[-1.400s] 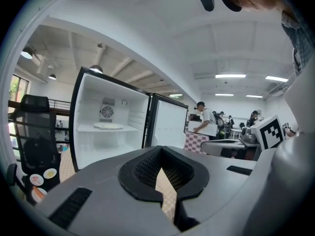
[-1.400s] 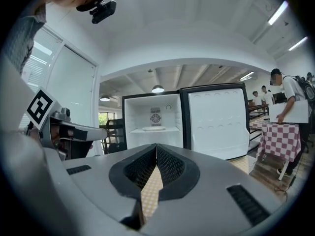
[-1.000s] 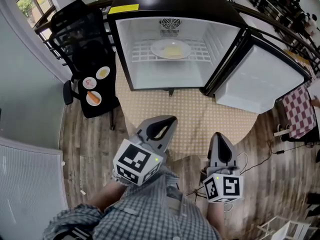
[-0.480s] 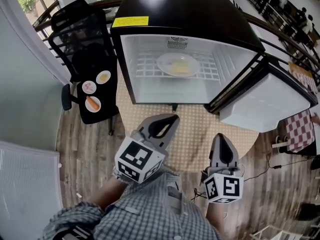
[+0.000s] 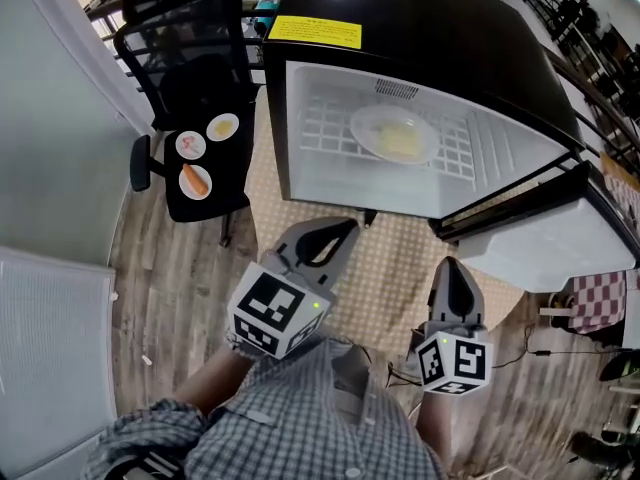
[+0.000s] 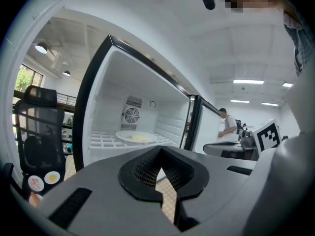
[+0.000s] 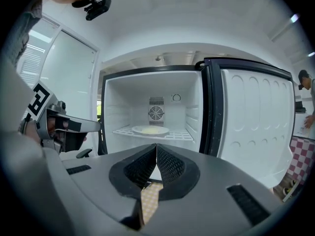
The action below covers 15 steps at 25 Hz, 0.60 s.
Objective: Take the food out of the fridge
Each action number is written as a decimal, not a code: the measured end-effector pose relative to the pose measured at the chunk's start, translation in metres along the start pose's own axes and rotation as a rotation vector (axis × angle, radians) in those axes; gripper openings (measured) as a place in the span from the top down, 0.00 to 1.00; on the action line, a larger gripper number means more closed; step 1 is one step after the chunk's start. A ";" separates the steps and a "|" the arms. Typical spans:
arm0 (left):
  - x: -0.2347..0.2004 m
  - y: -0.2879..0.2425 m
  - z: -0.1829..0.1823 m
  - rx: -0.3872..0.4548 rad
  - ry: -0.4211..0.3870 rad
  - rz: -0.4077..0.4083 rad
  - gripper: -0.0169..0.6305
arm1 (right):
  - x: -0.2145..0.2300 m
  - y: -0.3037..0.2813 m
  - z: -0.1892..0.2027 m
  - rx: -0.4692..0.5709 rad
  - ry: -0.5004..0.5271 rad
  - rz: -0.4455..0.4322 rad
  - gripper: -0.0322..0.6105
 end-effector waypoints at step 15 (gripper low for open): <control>-0.009 -0.013 -0.007 0.010 0.074 -0.165 0.96 | 0.038 -0.056 -0.023 -0.079 0.243 -0.089 0.93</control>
Point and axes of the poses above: the fingertips, and each gripper's own axes: y backward along the fingers, x to its right, z out of its underside, the point moved 6 cm from there along y, backward along the fingers, and after that the axes turned 14 degrees about -z, right-handed, at the moved point
